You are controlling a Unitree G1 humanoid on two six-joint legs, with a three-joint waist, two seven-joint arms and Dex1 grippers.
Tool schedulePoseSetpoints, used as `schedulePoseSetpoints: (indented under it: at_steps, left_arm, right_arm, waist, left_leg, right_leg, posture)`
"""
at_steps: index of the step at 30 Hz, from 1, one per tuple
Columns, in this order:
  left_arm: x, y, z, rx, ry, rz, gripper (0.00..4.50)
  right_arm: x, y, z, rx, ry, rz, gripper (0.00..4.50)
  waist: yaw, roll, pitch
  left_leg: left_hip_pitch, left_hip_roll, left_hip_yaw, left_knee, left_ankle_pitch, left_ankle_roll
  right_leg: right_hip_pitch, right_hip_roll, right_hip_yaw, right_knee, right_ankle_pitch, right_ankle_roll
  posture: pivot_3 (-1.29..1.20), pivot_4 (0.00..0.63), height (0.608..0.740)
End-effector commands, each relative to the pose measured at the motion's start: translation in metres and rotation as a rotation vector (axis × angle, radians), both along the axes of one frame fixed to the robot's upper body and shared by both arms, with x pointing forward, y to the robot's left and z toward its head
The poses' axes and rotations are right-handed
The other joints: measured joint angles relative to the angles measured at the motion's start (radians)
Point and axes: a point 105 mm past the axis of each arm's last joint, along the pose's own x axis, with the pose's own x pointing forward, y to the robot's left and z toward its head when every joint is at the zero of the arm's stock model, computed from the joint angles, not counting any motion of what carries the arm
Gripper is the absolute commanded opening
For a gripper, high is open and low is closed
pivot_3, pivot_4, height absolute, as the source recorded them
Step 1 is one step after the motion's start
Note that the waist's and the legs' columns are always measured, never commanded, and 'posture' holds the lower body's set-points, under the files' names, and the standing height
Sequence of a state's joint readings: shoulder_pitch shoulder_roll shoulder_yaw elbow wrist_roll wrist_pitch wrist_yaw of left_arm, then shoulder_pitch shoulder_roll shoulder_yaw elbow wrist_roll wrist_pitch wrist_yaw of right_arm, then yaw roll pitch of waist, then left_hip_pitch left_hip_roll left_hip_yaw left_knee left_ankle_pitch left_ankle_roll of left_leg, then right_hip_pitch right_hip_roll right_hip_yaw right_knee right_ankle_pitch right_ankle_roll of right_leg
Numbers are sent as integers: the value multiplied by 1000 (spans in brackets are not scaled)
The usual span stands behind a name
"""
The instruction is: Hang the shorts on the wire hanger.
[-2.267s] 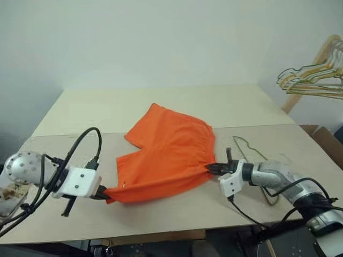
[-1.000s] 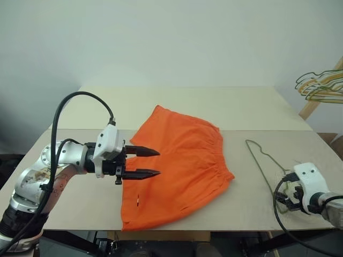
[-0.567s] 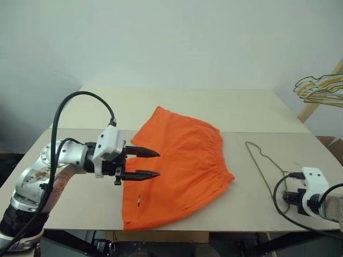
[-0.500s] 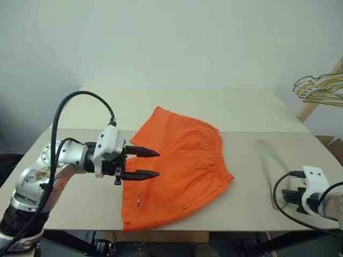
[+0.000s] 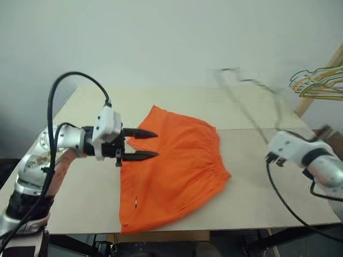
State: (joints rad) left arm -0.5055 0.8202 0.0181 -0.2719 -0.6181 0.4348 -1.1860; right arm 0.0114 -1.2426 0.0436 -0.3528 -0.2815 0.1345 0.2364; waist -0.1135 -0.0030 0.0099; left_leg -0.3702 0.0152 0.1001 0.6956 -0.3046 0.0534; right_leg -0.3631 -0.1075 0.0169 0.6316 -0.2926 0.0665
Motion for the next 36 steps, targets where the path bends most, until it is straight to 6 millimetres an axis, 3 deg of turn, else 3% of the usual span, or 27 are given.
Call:
schedulePoseSetpoints:
  at_steps: [1, 6, 13, 17, 21, 24, 30, 36]
  left_arm:
    - [16, 5, 18, 8, -9, 55, 2582]
    - [28, 4, 14, 123, 61, 67, 2582]
    - [42, -11, -21, 310, 188, 73, 2582]
    - [60, -27, -26, 296, 258, 126, 2582]
    - [59, -36, -31, 294, 328, 90, 2582]
    - [52, -36, -37, 334, 330, 37, 2017]
    - [46, -37, -35, 336, 362, -3, 38]
    - [49, -40, -33, 311, 324, 4, 38]
  right_arm:
    - [3, 19, -3, -235, -41, 259, 35]
    - [13, 39, 5, -304, -120, 436, 35]
    - [22, 53, 17, -324, -182, 506, 35]
    - [21, 63, 21, -314, -201, 536, 35]
    - [19, 68, 25, -309, -216, 551, 35]
    - [19, 67, 27, -316, -219, 549, 0]
    - [20, 66, 27, -333, -217, 547, 0]
    - [19, 72, 24, -334, -217, 569, 0]
  waist:
    - [-5, -2, 1]
    - [-18, -3, 2]
    - [-28, -4, 2]
    - [-25, -4, 2]
    - [-34, -4, 2]
    - [-41, -4, 2]
    - [-43, -4, 2]
    - [-40, -4, 2]
  left_leg:
    - [0, 0, 0, 0, 2, -4]
    - [-1, 0, 0, 1, 3, -5]
    - [-2, 1, 0, 2, 4, -6]
    - [-2, 1, -1, 5, 3, -5]
    - [-2, 1, -1, 4, 3, -5]
    - [-2, 1, -1, 4, 3, -5]
    - [-2, 1, -1, 6, 3, -5]
    - [-2, 1, -1, 7, 3, -5]
  right_leg:
    - [0, 0, 0, 0, 0, 0]
    - [-1, -1, 2, 0, 0, 1]
    - [-1, -1, 1, 1, 0, 1]
    - [1, -1, 1, 1, 0, 1]
    - [0, -1, 1, 1, 0, 1]
    - [-1, -1, 2, 2, 0, 1]
    - [-1, -1, 2, 4, 0, 1]
    - [-2, -1, 4, 8, 0, 1]
  posture:
    - [-184, 0, 740]
    - [-182, 0, 740]
    - [-173, 0, 740]
    - [-182, 0, 740]
    - [-193, 0, 740]
    - [-199, 0, 740]
    - [-198, 0, 740]
    - [-191, 0, 740]
